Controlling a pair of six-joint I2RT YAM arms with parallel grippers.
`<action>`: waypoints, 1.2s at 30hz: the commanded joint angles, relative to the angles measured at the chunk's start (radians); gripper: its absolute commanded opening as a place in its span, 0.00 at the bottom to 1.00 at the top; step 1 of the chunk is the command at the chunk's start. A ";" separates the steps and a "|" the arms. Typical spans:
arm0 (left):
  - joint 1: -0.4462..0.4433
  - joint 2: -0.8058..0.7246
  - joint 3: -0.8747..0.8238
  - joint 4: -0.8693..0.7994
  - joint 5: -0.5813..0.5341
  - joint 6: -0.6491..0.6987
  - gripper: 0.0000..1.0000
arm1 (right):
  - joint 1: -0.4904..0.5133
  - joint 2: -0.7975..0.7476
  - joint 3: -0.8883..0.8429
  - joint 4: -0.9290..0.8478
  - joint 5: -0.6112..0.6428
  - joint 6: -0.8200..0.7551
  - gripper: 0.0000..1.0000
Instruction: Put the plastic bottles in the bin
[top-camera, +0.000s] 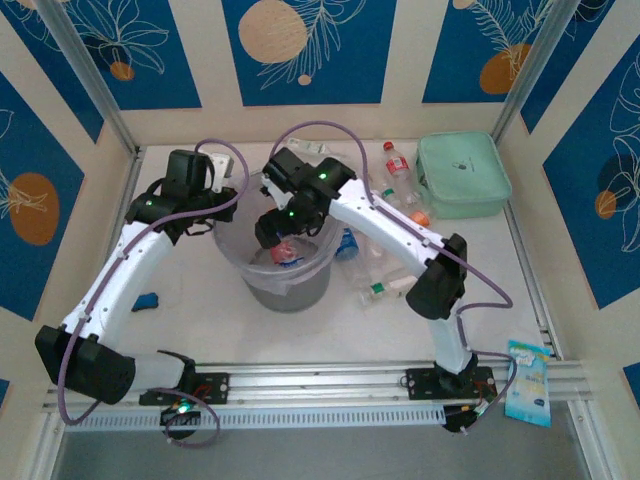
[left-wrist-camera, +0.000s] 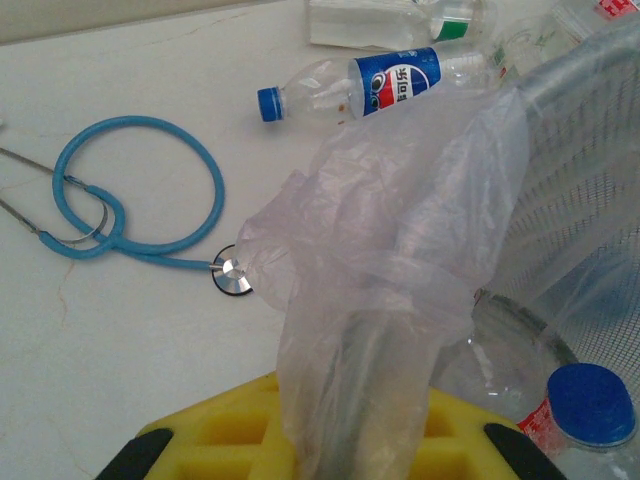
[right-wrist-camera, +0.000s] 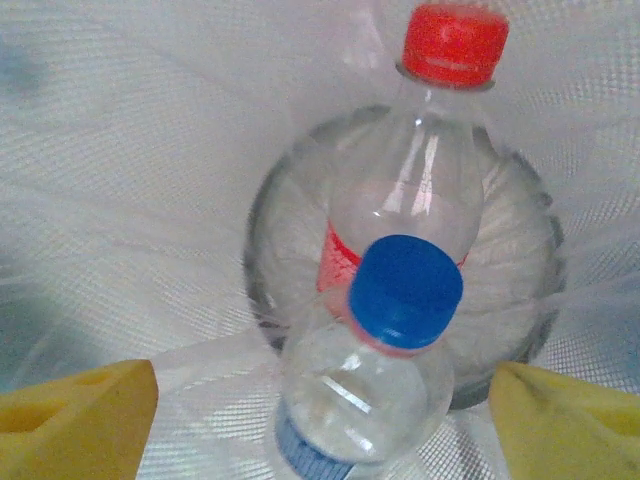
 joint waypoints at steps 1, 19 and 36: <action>0.006 0.002 -0.005 0.021 -0.022 0.053 0.00 | 0.016 -0.117 0.031 0.005 -0.011 -0.041 0.91; 0.006 -0.012 -0.020 0.026 -0.008 0.056 0.00 | -0.410 -0.758 -0.509 0.318 -0.031 0.249 0.99; 0.009 -0.022 -0.030 0.028 0.003 0.053 0.00 | -0.803 -0.913 -1.102 0.228 0.081 0.812 0.99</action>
